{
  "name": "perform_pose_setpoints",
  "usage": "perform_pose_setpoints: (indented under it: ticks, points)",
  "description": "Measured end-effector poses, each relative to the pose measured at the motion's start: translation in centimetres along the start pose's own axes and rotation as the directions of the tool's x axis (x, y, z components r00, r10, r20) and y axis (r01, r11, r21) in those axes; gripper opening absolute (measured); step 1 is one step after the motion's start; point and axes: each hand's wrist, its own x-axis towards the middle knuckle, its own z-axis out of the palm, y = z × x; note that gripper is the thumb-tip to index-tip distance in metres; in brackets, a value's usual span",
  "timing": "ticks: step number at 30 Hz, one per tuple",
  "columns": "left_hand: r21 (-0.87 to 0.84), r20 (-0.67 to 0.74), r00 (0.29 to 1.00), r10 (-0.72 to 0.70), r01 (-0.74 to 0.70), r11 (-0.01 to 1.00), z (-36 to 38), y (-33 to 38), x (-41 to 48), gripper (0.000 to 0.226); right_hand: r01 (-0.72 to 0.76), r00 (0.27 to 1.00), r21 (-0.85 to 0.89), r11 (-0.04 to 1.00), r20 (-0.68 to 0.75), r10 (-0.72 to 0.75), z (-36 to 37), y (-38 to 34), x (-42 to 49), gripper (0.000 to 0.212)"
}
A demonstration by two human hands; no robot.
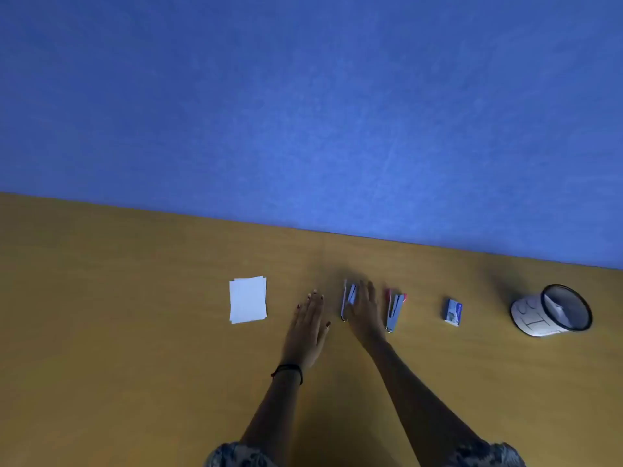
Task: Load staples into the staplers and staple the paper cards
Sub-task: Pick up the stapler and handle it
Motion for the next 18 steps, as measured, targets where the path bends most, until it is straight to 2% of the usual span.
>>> perform_pose_setpoints:
  ticks: [4,9,11,14,18]
  points:
    - [-0.009,-0.028,0.999,-0.033,0.032,0.999,0.0,0.0,1.0,0.056,-0.047,0.995,0.129,0.991,-0.082,0.058,0.6,-1.3,1.4,0.06]
    - [-0.024,-0.063,0.997,-0.055,0.053,0.998,0.7,-0.2,1.5,0.056,0.041,0.995,-0.019,0.999,-0.092,-0.043,1.2,-1.2,1.5,0.052]
    - [-0.026,-0.078,0.995,-0.069,0.068,0.997,1.0,0.1,1.5,0.055,0.022,0.992,-0.047,0.999,-0.124,-0.028,1.3,-1.2,1.3,0.043]
    - [-0.038,-0.091,0.992,-0.086,0.082,0.996,1.1,0.6,1.6,0.055,-0.041,0.985,-0.027,0.999,-0.167,0.036,1.5,-1.7,1.2,0.034]
    - [-0.093,-0.113,0.982,-0.152,0.142,0.986,1.0,1.7,1.7,0.054,-0.032,0.986,0.063,0.998,-0.163,0.042,1.3,-1.7,1.1,0.029]
